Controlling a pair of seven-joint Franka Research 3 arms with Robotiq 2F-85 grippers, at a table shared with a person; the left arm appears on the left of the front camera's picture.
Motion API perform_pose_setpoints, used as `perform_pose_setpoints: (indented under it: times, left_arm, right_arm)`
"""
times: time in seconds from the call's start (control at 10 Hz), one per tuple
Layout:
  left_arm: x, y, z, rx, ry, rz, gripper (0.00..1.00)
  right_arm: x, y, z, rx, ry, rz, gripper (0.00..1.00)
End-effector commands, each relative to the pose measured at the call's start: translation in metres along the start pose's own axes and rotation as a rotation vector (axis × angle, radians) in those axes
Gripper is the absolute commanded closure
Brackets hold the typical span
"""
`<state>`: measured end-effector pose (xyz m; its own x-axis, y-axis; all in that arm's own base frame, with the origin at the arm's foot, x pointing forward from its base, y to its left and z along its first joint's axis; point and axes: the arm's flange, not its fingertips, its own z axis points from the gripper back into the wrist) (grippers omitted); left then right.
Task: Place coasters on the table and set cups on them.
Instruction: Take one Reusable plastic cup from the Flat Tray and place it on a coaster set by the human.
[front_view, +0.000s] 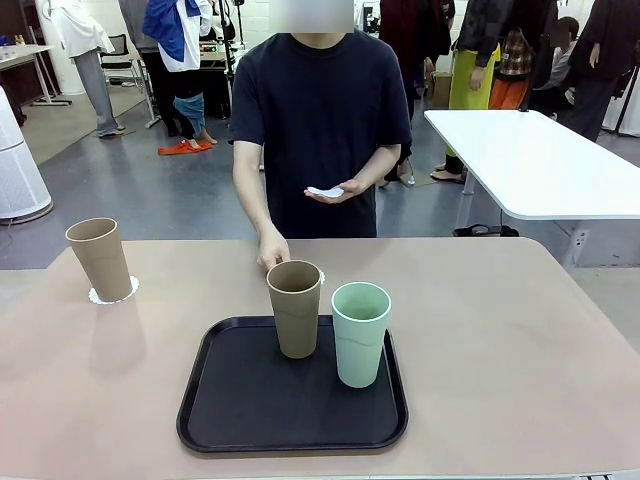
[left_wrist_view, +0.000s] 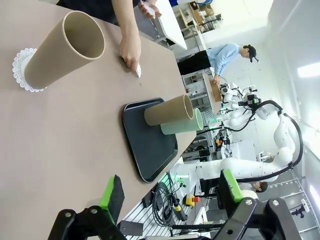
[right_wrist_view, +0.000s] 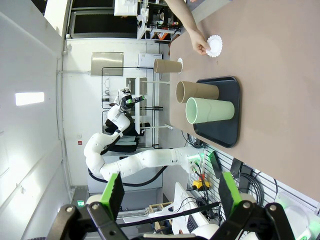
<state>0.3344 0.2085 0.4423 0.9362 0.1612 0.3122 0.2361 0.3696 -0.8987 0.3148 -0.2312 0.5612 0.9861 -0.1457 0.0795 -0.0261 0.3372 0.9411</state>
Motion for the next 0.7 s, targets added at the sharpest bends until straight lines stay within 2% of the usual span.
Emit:
perform_pose_setpoints:
  times: [0.0, 0.6]
  left_arm:
    - [0.0025, -0.0024, 0.0018, -0.011, -0.004, -0.007, 0.00]
    - [0.0025, -0.0024, 0.0018, -0.011, -0.004, -0.007, 0.00]
  right_arm:
    - [0.0006, -0.0002, -0.0006, 0.002, -0.005, 0.013, 0.00]
    - [0.0006, -0.0002, -0.0006, 0.002, -0.005, 0.013, 0.00]
